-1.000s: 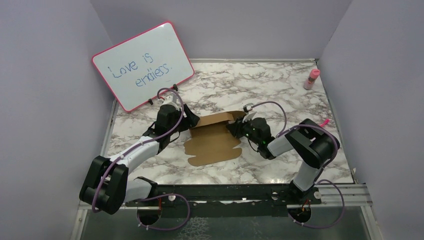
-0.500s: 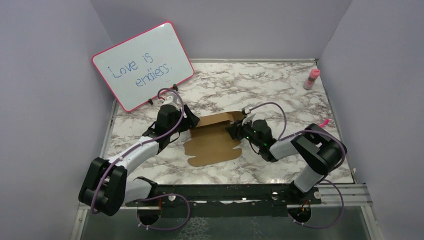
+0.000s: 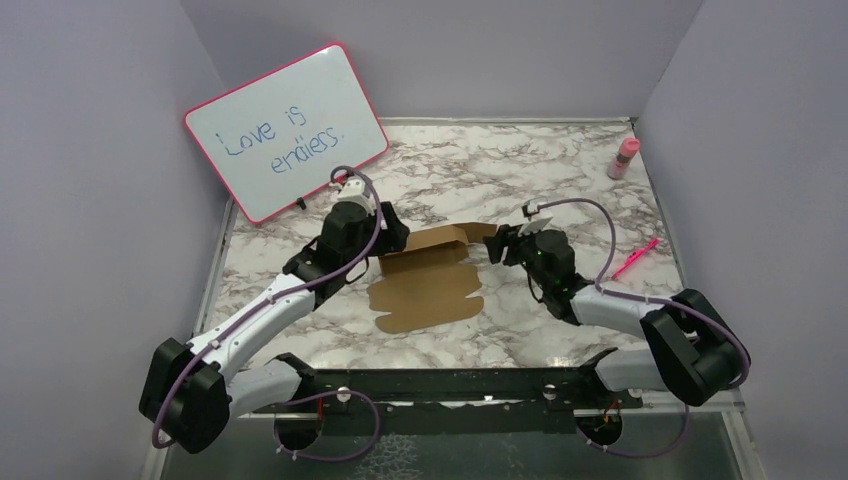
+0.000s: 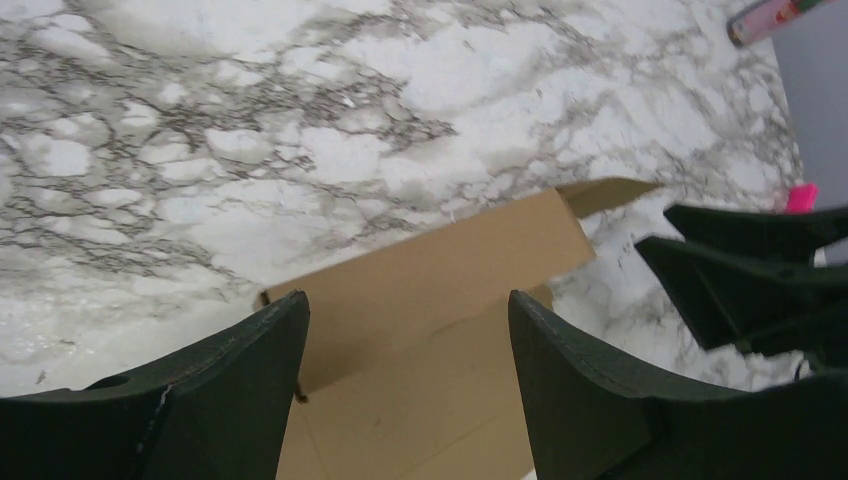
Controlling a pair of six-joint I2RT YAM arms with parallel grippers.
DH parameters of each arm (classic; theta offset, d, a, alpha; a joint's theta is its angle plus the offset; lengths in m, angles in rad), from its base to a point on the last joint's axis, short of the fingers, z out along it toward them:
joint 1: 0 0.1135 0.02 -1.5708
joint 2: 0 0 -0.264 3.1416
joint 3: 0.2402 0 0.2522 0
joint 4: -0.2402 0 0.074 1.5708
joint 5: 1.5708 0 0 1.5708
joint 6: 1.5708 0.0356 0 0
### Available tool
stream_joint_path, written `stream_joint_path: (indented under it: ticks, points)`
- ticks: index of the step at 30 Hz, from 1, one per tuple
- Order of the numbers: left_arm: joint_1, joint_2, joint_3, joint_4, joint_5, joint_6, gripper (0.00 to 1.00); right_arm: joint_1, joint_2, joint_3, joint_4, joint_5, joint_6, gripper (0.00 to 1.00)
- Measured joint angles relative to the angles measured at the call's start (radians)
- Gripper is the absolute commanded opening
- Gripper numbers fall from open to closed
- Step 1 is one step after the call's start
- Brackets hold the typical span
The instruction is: Fold the paper box
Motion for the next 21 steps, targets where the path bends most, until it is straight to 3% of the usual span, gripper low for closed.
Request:
stream_joint_path:
  ticks: [6, 13, 21]
  points:
    - [-0.179, 0.004, 0.05, -0.061, -0.09, 0.048, 0.74, -0.098, 0.003, 0.008, -0.029, -0.034, -0.01, 0.67]
    - [-0.36, 0.042, 0.096, -0.092, -0.204, 0.097, 0.75, -0.132, 0.121, 0.051, 0.0, -0.157, -0.035, 0.63]
    - [-0.462, 0.165, 0.093, -0.063, -0.237, 0.13, 0.74, -0.147, 0.225, 0.089, 0.05, -0.218, -0.079, 0.56]
